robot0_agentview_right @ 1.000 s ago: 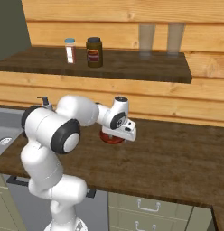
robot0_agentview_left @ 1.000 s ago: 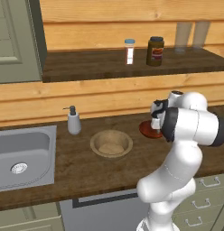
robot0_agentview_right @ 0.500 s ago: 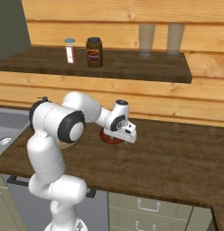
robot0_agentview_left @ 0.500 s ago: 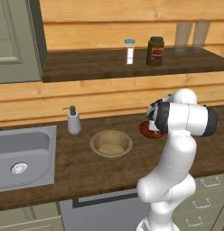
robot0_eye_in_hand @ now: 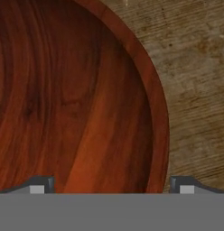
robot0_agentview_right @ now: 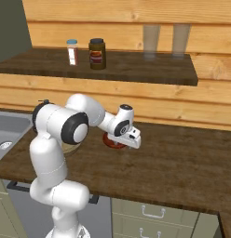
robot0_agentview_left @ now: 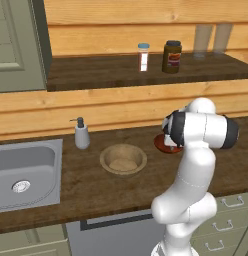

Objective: Pick up the bowls on the counter and stack them on top of one another in the open cabinet. Place the smaller bowl on top of the larger bowl.

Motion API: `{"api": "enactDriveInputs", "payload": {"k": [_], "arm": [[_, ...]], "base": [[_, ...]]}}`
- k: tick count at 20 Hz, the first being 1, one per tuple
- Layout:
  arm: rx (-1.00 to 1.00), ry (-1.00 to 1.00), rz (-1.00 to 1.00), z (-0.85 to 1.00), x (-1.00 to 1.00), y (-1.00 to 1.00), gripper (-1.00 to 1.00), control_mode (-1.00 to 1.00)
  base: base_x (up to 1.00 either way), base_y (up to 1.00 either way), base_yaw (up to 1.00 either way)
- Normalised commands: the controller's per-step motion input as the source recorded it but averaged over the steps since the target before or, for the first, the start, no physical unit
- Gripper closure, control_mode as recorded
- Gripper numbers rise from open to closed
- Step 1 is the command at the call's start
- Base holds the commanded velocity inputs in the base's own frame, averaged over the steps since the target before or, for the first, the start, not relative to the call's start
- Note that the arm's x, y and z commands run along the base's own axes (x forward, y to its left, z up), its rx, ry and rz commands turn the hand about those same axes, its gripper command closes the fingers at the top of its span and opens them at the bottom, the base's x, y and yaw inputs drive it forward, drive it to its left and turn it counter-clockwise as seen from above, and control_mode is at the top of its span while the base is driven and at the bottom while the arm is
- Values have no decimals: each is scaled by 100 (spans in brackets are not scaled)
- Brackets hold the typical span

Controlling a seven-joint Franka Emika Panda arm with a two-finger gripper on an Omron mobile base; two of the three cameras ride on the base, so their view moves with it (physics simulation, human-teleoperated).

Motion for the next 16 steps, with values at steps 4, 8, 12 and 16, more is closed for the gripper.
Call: {"api": "enactDriveInputs", "payload": {"k": [4,8,12,16], "arm": [[0,0,0,0,0,0,-100,-100],[0,0,0,0,0,0,100,-100],[0,0,0,0,0,0,100,-100],[-1,2,-1,5,-11,0,100,-100]], "base": [[0,0,0],[0,0,0],[0,0,0],[0,0,0]]}}
